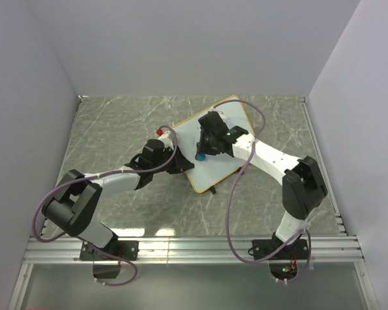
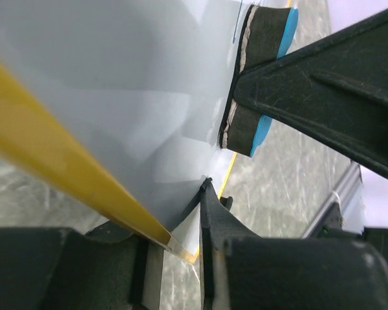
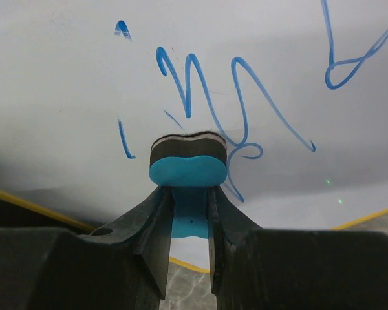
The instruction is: Erase the whiteboard
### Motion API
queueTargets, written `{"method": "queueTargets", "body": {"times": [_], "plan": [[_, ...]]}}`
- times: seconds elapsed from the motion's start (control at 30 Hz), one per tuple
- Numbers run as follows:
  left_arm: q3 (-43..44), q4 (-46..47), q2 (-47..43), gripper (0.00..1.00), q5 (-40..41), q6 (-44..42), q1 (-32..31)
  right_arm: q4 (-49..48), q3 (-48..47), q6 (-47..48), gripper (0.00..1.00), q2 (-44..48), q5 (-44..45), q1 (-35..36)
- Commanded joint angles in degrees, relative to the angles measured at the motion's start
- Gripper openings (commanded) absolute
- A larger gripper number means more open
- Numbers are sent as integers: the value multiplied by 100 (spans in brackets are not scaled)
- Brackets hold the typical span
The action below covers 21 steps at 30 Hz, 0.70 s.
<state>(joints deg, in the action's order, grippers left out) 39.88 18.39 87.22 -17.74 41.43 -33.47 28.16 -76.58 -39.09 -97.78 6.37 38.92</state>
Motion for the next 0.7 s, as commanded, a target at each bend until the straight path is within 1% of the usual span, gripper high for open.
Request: {"method": "queueTargets", "body": {"times": [0.0, 0.3, 0.5, 0.67], "plan": [[-173, -1277, 102, 0, 947, -1524, -238, -303, -532, -46, 0, -821, -189, 160], [-182, -1277, 102, 0, 1009, -1559, -353, -267, -1798, -46, 0, -1279, -391, 169], [-173, -1286, 129, 0, 992, -1559, -362, -531, -2062, -116, 0, -1480, -619, 151], [-182, -1286, 128, 0, 1000, -1559, -362, -224, -2239, -63, 0, -1718, -497, 125]]}}
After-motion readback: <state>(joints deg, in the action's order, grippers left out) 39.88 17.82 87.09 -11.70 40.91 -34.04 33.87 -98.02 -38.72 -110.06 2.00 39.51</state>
